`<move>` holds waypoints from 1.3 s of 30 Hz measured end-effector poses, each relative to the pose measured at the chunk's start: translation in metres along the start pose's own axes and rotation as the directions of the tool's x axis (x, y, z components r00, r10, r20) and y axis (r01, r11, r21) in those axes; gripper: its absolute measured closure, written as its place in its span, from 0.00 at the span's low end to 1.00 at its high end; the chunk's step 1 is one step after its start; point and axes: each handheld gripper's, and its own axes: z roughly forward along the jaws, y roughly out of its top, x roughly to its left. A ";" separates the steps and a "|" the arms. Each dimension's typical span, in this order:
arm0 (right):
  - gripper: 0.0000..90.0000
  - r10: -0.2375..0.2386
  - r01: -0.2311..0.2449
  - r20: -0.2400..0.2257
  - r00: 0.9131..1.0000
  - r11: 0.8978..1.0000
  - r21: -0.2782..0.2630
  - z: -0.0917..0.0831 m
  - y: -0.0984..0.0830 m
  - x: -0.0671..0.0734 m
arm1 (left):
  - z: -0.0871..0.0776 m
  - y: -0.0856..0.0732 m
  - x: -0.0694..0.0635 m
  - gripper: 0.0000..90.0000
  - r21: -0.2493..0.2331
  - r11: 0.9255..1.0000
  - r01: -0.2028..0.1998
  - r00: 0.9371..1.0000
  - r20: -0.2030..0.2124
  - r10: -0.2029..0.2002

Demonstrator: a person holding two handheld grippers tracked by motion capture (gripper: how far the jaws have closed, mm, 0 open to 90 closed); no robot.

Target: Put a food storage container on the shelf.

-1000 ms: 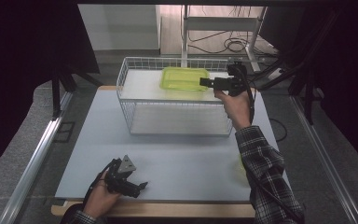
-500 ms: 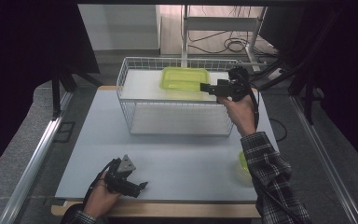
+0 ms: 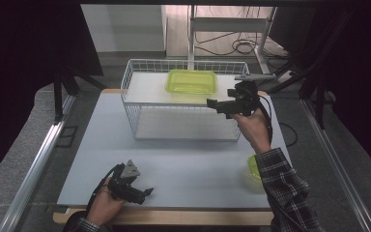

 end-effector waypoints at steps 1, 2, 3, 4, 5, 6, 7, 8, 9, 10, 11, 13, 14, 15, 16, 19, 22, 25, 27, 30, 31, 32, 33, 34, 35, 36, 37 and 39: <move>0.03 -0.005 0.005 -0.002 1.000 1.000 -0.002 -0.001 -0.002 0.001 | 0.000 0.000 0.000 0.03 0.000 1.000 0.000 1.000 0.000 0.000; 0.03 -0.012 0.012 -0.003 1.000 1.000 0.001 -0.002 -0.004 0.002 | 0.000 0.000 0.000 0.03 -0.001 1.000 0.000 1.000 0.000 0.000; 0.03 -0.019 0.019 -0.004 1.000 1.000 0.005 -0.003 -0.006 0.003 | 0.000 0.000 0.000 0.03 -0.002 1.000 -0.001 1.000 -0.001 0.001; 0.02 -0.030 0.030 -0.004 1.000 0.999 0.010 -0.004 -0.008 0.004 | 0.000 0.000 0.000 0.03 -0.004 1.000 -0.003 1.000 -0.002 0.003; 0.02 -0.043 0.043 -0.003 0.999 0.999 0.018 -0.005 -0.010 0.005 | 0.000 0.000 -0.001 0.03 -0.004 1.000 -0.005 1.000 -0.003 0.005; 0.02 -0.054 0.054 -0.005 0.999 0.998 0.020 -0.006 -0.013 0.006 | 0.000 0.000 -0.001 0.03 -0.004 1.000 -0.007 1.000 -0.005 0.007; 0.02 -0.066 0.066 -0.005 0.998 0.997 0.027 -0.007 -0.015 0.006 | 0.000 0.000 -0.001 0.03 -0.005 1.000 -0.009 1.000 -0.006 0.009; 0.02 -0.075 0.075 -0.005 0.997 0.997 0.034 -0.007 -0.017 0.007 | 0.000 0.000 -0.001 0.03 -0.006 1.000 -0.009 1.000 -0.006 0.009; 0.02 -0.081 0.081 -0.009 0.997 0.996 0.035 -0.008 -0.019 0.008 | 0.000 0.000 -0.001 0.03 -0.007 1.000 -0.011 1.000 -0.008 0.011; 0.02 -0.084 0.084 -0.010 0.996 0.996 0.030 -0.009 -0.022 0.008 | 0.000 0.000 -0.001 0.03 -0.008 1.000 -0.013 1.000 -0.010 0.013; 0.02 -0.087 0.087 -0.015 0.996 0.996 0.029 -0.010 -0.025 0.009 | 0.000 0.000 0.000 0.03 -0.009 1.000 -0.014 1.000 -0.011 0.014; 0.01 -0.085 0.085 -0.020 0.996 0.996 0.026 -0.012 -0.030 0.010 | 0.000 0.000 0.000 0.03 -0.013 1.000 -0.013 1.000 -0.012 0.013; 0.01 -0.088 0.089 -0.020 0.996 0.996 0.025 -0.013 -0.033 0.010 | 0.000 0.000 0.000 0.03 -0.013 1.000 -0.013 1.000 -0.012 0.013; 0.01 -0.091 0.091 -0.022 0.996 0.995 0.028 -0.013 -0.036 0.011 | 0.000 0.000 0.000 0.03 -0.015 1.000 -0.014 1.000 -0.013 0.013; 0.01 -0.093 0.094 -0.023 0.995 0.995 0.026 -0.014 -0.040 0.011 | 0.000 0.000 0.000 0.03 -0.017 1.000 -0.013 1.000 -0.013 0.012; 0.01 -0.093 0.093 -0.023 0.995 0.995 0.035 -0.017 -0.050 0.013 | -0.001 -0.001 0.000 0.03 -0.022 1.000 -0.010 1.000 -0.011 0.010; 0.01 -0.085 0.086 -0.028 0.996 0.996 0.035 -0.020 -0.060 0.015 | -0.002 -0.001 0.001 0.03 -0.030 1.000 -0.009 1.000 -0.010 0.008; 0.01 -0.102 0.102 -0.022 0.995 0.994 0.039 -0.023 -0.070 0.018 | -0.003 -0.001 0.001 0.03 -0.042 0.999 -0.002 1.000 -0.003 0.002; 0.01 -0.107 0.108 -0.019 0.994 0.993 0.044 -0.025 -0.076 0.020 | -0.003 -0.001 0.002 0.03 -0.047 0.999 0.000 1.000 -0.001 0.000; 0.02 -0.100 0.101 -0.016 0.995 0.994 0.045 -0.028 -0.085 0.022 | -0.004 -0.001 0.003 0.03 -0.059 0.998 0.006 1.000 0.008 -0.006; 0.02 -0.099 0.100 -0.016 0.995 0.994 0.048 -0.029 -0.088 0.022 | -0.005 -0.001 0.003 0.03 -0.062 0.998 0.007 1.000 0.010 -0.007; 0.02 -0.098 0.098 -0.013 0.995 0.994 0.053 -0.029 -0.091 0.023 | -0.005 -0.001 0.003 0.03 -0.065 0.998 0.008 1.000 0.015 -0.007; 0.02 -0.098 0.098 -0.009 0.995 0.994 0.055 -0.030 -0.095 0.024 | -0.005 -0.001 0.004 0.02 -0.070 0.998 0.011 1.000 0.020 -0.010; 0.02 -0.101 0.101 -0.005 0.995 0.993 0.057 -0.030 -0.098 0.025 | -0.006 -0.001 0.004 0.02 -0.074 0.997 0.013 1.000 0.021 -0.011; 0.02 -0.101 0.101 -0.002 0.995 0.993 0.058 -0.030 -0.102 0.025 | -0.006 -0.001 0.004 0.02 -0.077 0.997 0.016 1.000 0.022 -0.014; 0.02 -0.102 0.101 0.000 0.995 0.993 0.059 -0.031 -0.105 0.026 | -0.006 -0.001 0.004 0.02 -0.079 0.997 0.018 1.000 0.023 -0.016; 0.02 -0.102 0.102 0.002 0.995 0.993 0.059 -0.031 -0.109 0.026 | -0.006 -0.002 0.005 0.02 -0.080 0.997 0.018 1.000 0.022 -0.016; 0.02 -0.108 0.107 0.013 0.994 0.992 0.064 -0.030 -0.115 0.027 | -0.007 -0.002 0.005 0.02 -0.082 0.997 0.016 1.000 0.019 -0.015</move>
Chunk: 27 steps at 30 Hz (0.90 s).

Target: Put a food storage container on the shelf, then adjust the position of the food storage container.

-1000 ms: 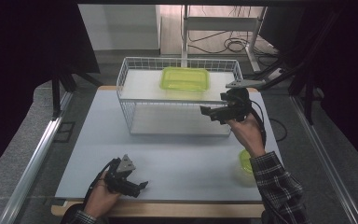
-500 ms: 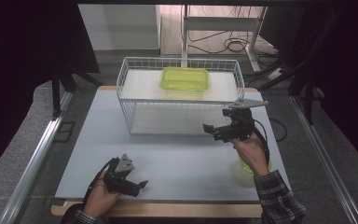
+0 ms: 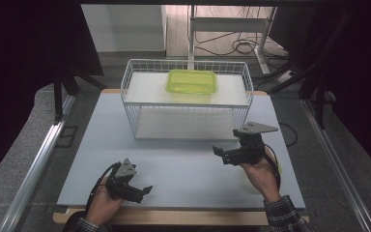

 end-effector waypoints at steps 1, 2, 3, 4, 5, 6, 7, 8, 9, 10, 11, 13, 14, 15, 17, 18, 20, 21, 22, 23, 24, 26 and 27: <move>0.02 -0.003 0.003 0.002 1.000 1.000 0.007 0.000 -0.002 0.001 | 0.000 0.000 0.000 0.02 -0.001 1.000 -0.001 1.000 -0.001 0.001; 0.02 -0.007 0.007 0.002 1.000 1.000 0.013 0.001 -0.004 0.001 | 0.000 0.000 0.000 0.02 -0.001 1.000 -0.004 1.000 -0.003 0.004; 0.02 -0.008 0.008 0.005 1.000 1.000 0.015 0.001 -0.006 0.002 | 0.000 0.000 0.000 0.02 -0.001 1.000 -0.007 1.000 -0.008 0.007; 0.02 -0.010 0.010 0.006 1.000 1.000 0.013 0.001 -0.008 0.003 | 0.000 0.000 0.000 0.02 -0.001 1.000 -0.010 1.000 -0.010 0.010; 0.02 -0.012 0.012 0.005 1.000 1.000 0.014 0.001 -0.011 0.003 | 0.000 0.000 0.000 0.02 0.001 1.000 -0.014 1.000 -0.012 0.014; 0.02 -0.013 0.013 0.007 1.000 1.000 0.020 0.001 -0.013 0.004 | 0.000 0.000 0.000 0.02 0.001 1.000 -0.016 1.000 -0.015 0.016; 0.02 -0.017 0.017 0.012 1.000 1.000 0.025 0.001 -0.015 0.004 | 0.000 -0.001 0.000 0.02 0.003 1.000 -0.019 1.000 -0.018 0.019; 0.02 -0.020 0.020 0.015 1.000 1.000 0.021 0.001 -0.018 0.004 | 0.000 -0.001 -0.001 0.02 0.003 1.000 -0.021 1.000 -0.019 0.021; 0.02 -0.022 0.021 0.016 1.000 1.000 0.021 0.001 -0.021 0.005 | 0.000 -0.001 -0.001 0.02 0.003 1.000 -0.022 1.000 -0.020 0.022; 0.02 -0.022 0.021 0.017 1.000 1.000 0.023 0.001 -0.023 0.005 | 0.000 -0.001 -0.001 0.02 0.004 1.000 -0.024 0.999 -0.021 0.024; 0.02 -0.020 0.020 0.015 1.000 0.999 0.025 0.002 -0.026 0.006 | 0.000 -0.001 -0.001 0.02 0.002 1.000 -0.024 0.999 -0.023 0.024; 0.02 -0.023 0.022 0.014 1.000 0.999 0.031 0.003 -0.032 0.008 | 0.000 -0.001 -0.001 0.02 0.007 1.000 -0.030 0.999 -0.026 0.030; 0.02 -0.022 0.022 0.013 1.000 0.999 0.038 0.003 -0.035 0.008 | 0.000 -0.001 -0.001 0.02 0.006 1.000 -0.028 0.999 -0.027 0.028; 0.02 -0.020 0.019 0.013 1.000 0.999 0.047 0.004 -0.038 0.009 | 0.000 -0.001 -0.001 0.01 0.007 1.000 -0.029 0.999 -0.027 0.029; 0.02 -0.019 0.018 0.010 1.000 0.998 0.061 0.006 -0.043 0.011 | 0.000 -0.001 -0.001 0.01 0.007 1.000 -0.030 0.999 -0.028 0.030; 0.02 -0.020 0.019 0.010 1.000 0.998 0.067 0.007 -0.045 0.011 | 0.000 -0.001 -0.001 0.01 0.008 0.999 -0.032 0.999 -0.028 0.032; 0.02 -0.012 0.011 0.011 1.000 0.997 0.081 0.008 -0.049 0.011 | 0.000 -0.001 -0.002 0.01 0.007 0.999 -0.032 0.999 -0.028 0.032; 0.02 -0.011 0.010 0.013 1.000 0.996 0.085 0.009 -0.050 0.011 | 0.000 -0.001 -0.002 0.01 0.007 0.999 -0.032 0.999 -0.029 0.032; 0.02 -0.011 0.009 0.020 1.000 0.996 0.093 0.009 -0.052 0.011 | 0.000 -0.001 -0.002 0.01 0.008 0.999 -0.033 0.999 -0.029 0.033; 0.02 -0.013 0.010 0.028 1.000 0.995 0.101 0.009 -0.053 0.010 | 0.000 -0.001 -0.001 0.01 0.008 0.999 -0.032 0.999 -0.028 0.033; 0.02 -0.014 0.010 0.036 0.999 0.994 0.107 0.009 -0.053 0.010 | 0.000 -0.001 -0.001 0.01 0.009 0.999 -0.033 0.999 -0.028 0.033; 0.01 -0.020 0.015 0.051 0.998 0.994 0.108 0.007 -0.054 0.009 | 0.000 -0.002 -0.001 0.01 0.011 0.999 -0.032 0.999 -0.027 0.033; 0.00 -0.014 0.008 0.058 0.998 0.994 0.108 0.006 -0.055 0.007 | 0.000 -0.002 -0.001 0.01 0.012 0.999 -0.032 0.999 -0.027 0.033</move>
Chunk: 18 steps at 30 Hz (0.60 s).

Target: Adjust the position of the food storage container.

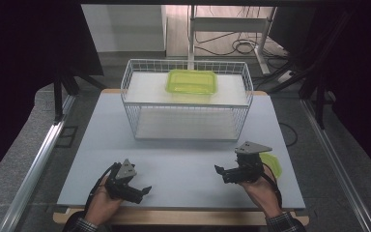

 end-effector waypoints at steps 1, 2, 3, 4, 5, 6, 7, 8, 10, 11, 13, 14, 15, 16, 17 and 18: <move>0.00 0.011 -0.011 0.003 1.000 1.000 0.002 -0.001 0.000 -0.002 | 0.000 0.000 0.000 0.01 0.000 1.000 -0.001 1.000 0.000 0.001; 0.00 0.025 -0.025 0.005 1.000 1.000 0.006 -0.002 -0.001 -0.004 | 0.000 0.000 0.000 0.01 0.000 1.000 0.000 1.000 0.000 0.000; 0.00 0.034 -0.034 0.011 0.999 0.999 0.014 -0.003 -0.002 -0.007 | 0.000 0.000 0.000 0.01 -0.001 1.000 0.001 1.000 0.000 -0.001; 0.01 0.044 -0.045 0.018 0.999 0.999 0.018 -0.004 -0.003 -0.009 | -0.001 0.000 0.000 0.01 -0.002 1.000 0.001 1.000 0.000 -0.001; 0.03 0.047 -0.048 0.028 0.998 0.999 0.025 -0.005 -0.004 -0.011 | -0.001 0.000 0.000 0.01 -0.002 1.000 0.001 1.000 0.000 -0.001; 0.06 0.055 -0.056 0.038 0.998 0.998 0.030 -0.006 -0.005 -0.013 | 0.000 0.000 0.001 0.01 -0.001 1.000 0.001 1.000 0.000 -0.001; 0.10 0.063 -0.064 0.049 0.997 0.998 0.029 -0.007 -0.006 -0.016 | 0.000 0.000 0.000 0.01 -0.001 1.000 0.002 1.000 0.000 -0.002; 0.14 0.071 -0.072 0.056 0.996 0.997 0.026 -0.009 -0.006 -0.018 | 0.000 0.000 0.000 0.01 0.000 1.000 0.002 1.000 0.000 -0.002; 0.24 0.088 -0.089 0.071 0.994 0.996 0.019 -0.014 -0.007 -0.024 | 0.000 0.000 0.000 0.01 0.001 1.000 0.000 1.000 0.000 0.000; 0.29 0.099 -0.100 0.079 0.992 0.995 0.016 -0.017 -0.008 -0.026 | 0.000 0.000 0.000 0.01 0.001 1.000 0.000 1.000 0.001 0.000; 0.40 0.109 -0.111 0.091 0.990 0.994 0.010 -0.022 -0.009 -0.032 | 0.000 0.000 0.000 0.01 0.000 1.000 0.001 1.000 0.001 -0.001; 0.46 0.116 -0.117 0.095 0.989 0.993 0.010 -0.025 -0.010 -0.036 | 0.000 0.000 0.000 0.01 0.001 1.000 0.001 1.000 0.002 -0.001; 0.50 0.118 -0.120 0.102 0.988 0.993 0.009 -0.027 -0.011 -0.038 | 0.000 0.000 0.001 0.01 0.002 1.000 0.002 1.000 0.003 -0.002; 0.56 0.120 -0.122 0.114 0.986 0.993 0.009 -0.030 -0.012 -0.041 | 0.000 0.000 0.001 0.01 0.002 1.000 0.002 1.000 0.004 -0.002; 0.62 0.126 -0.128 0.120 0.985 0.992 0.010 -0.033 -0.013 -0.044 | 0.000 0.000 0.001 0.01 0.003 1.000 0.002 1.000 0.004 -0.002; 0.67 0.138 -0.140 0.125 0.983 0.990 0.010 -0.035 -0.014 -0.047 | 0.001 0.000 0.001 0.01 0.003 1.000 0.001 1.000 0.004 -0.001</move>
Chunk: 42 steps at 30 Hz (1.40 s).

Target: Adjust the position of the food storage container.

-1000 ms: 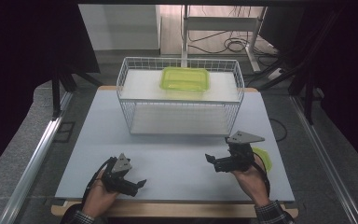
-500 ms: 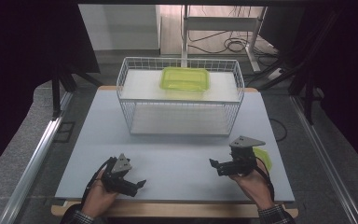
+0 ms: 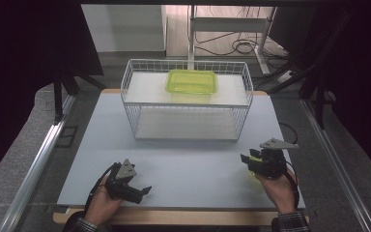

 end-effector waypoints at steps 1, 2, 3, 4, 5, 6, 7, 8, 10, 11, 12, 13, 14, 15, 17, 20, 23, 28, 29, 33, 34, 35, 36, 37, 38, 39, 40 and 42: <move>0.71 0.005 -0.005 0.012 1.000 1.000 -0.001 -0.002 -0.001 -0.003 | 0.000 0.000 0.000 0.01 0.000 1.000 0.000 1.000 0.000 0.000; 0.77 0.008 -0.008 0.027 1.000 1.000 -0.002 -0.004 -0.002 -0.006 | 0.000 0.000 0.000 0.01 0.000 1.000 0.000 1.000 0.000 0.000; 0.82 0.014 -0.014 0.036 0.999 1.000 -0.002 -0.006 -0.003 -0.009 | 0.000 0.000 0.000 0.01 0.000 1.000 0.000 1.000 0.000 0.000; 0.86 0.018 -0.018 0.043 0.999 1.000 -0.005 -0.009 -0.004 -0.012 | 0.000 0.000 0.000 0.01 0.000 1.000 0.000 1.000 0.000 0.000; 0.91 0.020 -0.020 0.054 0.998 1.000 -0.009 -0.011 -0.005 -0.015 | 0.000 0.000 0.000 0.01 0.001 1.000 0.000 1.000 0.000 0.000; 0.95 0.025 -0.024 0.067 0.997 1.000 -0.012 -0.014 -0.006 -0.018 | 0.000 0.000 0.000 0.01 0.001 1.000 0.000 1.000 0.000 0.000; 0.98 0.030 -0.029 0.080 0.996 1.000 -0.013 -0.017 -0.008 -0.021 | 0.000 0.000 0.000 0.01 0.000 1.000 0.001 1.000 0.000 -0.001; 0.99 0.035 -0.034 0.094 0.995 0.999 -0.018 -0.020 -0.009 -0.024 | 0.000 0.000 0.000 0.01 0.000 1.000 0.001 1.000 0.000 -0.001; 0.99 0.052 -0.050 0.121 0.991 0.999 -0.017 -0.026 -0.012 -0.030 | 0.000 0.000 0.000 0.01 0.001 1.000 0.002 1.000 -0.001 -0.002; 0.99 0.063 -0.061 0.134 0.989 0.998 -0.018 -0.028 -0.014 -0.034 | 0.001 0.000 0.000 0.01 0.001 1.000 0.003 1.000 -0.001 -0.003; 0.99 0.070 -0.068 0.148 0.987 0.998 -0.018 -0.031 -0.016 -0.038 | 0.000 0.000 0.001 0.01 0.001 1.000 0.003 1.000 -0.001 -0.003; 0.99 0.078 -0.076 0.162 0.984 0.997 -0.018 -0.033 -0.019 -0.042 | 0.000 0.000 0.001 0.02 0.002 1.000 0.004 1.000 -0.001 -0.004; 0.99 0.090 -0.088 0.171 0.981 0.996 -0.019 -0.034 -0.022 -0.046 | 0.001 0.000 0.001 0.02 0.003 1.000 0.004 1.000 -0.002 -0.004; 0.99 0.100 -0.098 0.180 0.979 0.995 -0.019 -0.035 -0.024 -0.049 | 0.001 0.000 0.001 0.02 0.004 1.000 0.003 1.000 -0.003 -0.003; 0.99 0.112 -0.112 0.207 0.972 0.994 -0.013 -0.037 -0.029 -0.055 | 0.001 0.000 0.001 0.02 0.005 1.000 0.003 1.000 -0.004 -0.003; 0.99 0.132 -0.134 0.238 0.962 0.991 -0.008 -0.039 -0.036 -0.062 | 0.001 -0.001 0.001 0.02 0.008 1.000 0.004 1.000 -0.006 -0.004; 0.99 0.146 -0.151 0.252 0.957 0.988 0.001 -0.039 -0.043 -0.067 | 0.001 -0.001 0.001 0.02 0.011 1.000 0.002 1.000 -0.006 -0.002; 0.99 0.147 -0.157 0.263 0.954 0.988 0.015 -0.036 -0.047 -0.068 | 0.001 -0.001 0.001 0.02 0.011 1.000 0.001 1.000 -0.007 -0.001; 0.99 0.148 -0.158 0.263 0.953 0.987 0.020 -0.036 -0.048 -0.068 | 0.001 -0.001 0.001 0.02 0.012 1.000 0.001 1.000 -0.008 -0.001; 0.99 0.142 -0.159 0.272 0.952 0.987 0.040 -0.031 -0.050 -0.068 | 0.001 -0.001 0.001 0.02 0.013 1.000 -0.001 1.000 -0.007 0.001; 0.99 0.142 -0.160 0.273 0.951 0.986 0.043 -0.031 -0.050 -0.067 | 0.001 -0.001 0.001 0.02 0.014 1.000 -0.001 1.000 -0.008 0.001; 0.99 0.140 -0.158 0.272 0.952 0.986 0.046 -0.030 -0.050 -0.067 | 0.001 -0.001 0.001 0.02 0.015 1.000 -0.002 1.000 -0.008 0.002; 0.99 0.145 -0.162 0.268 0.952 0.986 0.043 -0.030 -0.050 -0.066 | 0.001 -0.001 0.000 0.02 0.015 1.000 -0.003 1.000 -0.008 0.003; 0.99 0.148 -0.164 0.265 0.953 0.986 0.042 -0.030 -0.050 -0.066 | 0.001 -0.001 0.000 0.02 0.016 1.000 -0.003 1.000 -0.008 0.003; 0.99 0.149 -0.165 0.264 0.953 0.985 0.042 -0.029 -0.050 -0.065 | 0.001 -0.001 0.000 0.02 0.016 1.000 -0.002 1.000 -0.008 0.003; 0.99 0.150 -0.167 0.258 0.954 0.985 0.045 -0.028 -0.050 -0.065 | 0.002 -0.001 0.000 0.02 0.017 1.000 -0.003 1.000 -0.008 0.003; 0.99 0.153 -0.170 0.252 0.956 0.984 0.045 -0.027 -0.050 -0.064 | 0.002 -0.001 0.000 0.02 0.018 1.000 -0.003 1.000 -0.008 0.004; 0.99 0.154 -0.170 0.244 0.957 0.984 0.047 -0.025 -0.050 -0.062 | 0.001 -0.001 0.000 0.02 0.018 1.000 -0.004 1.000 -0.008 0.004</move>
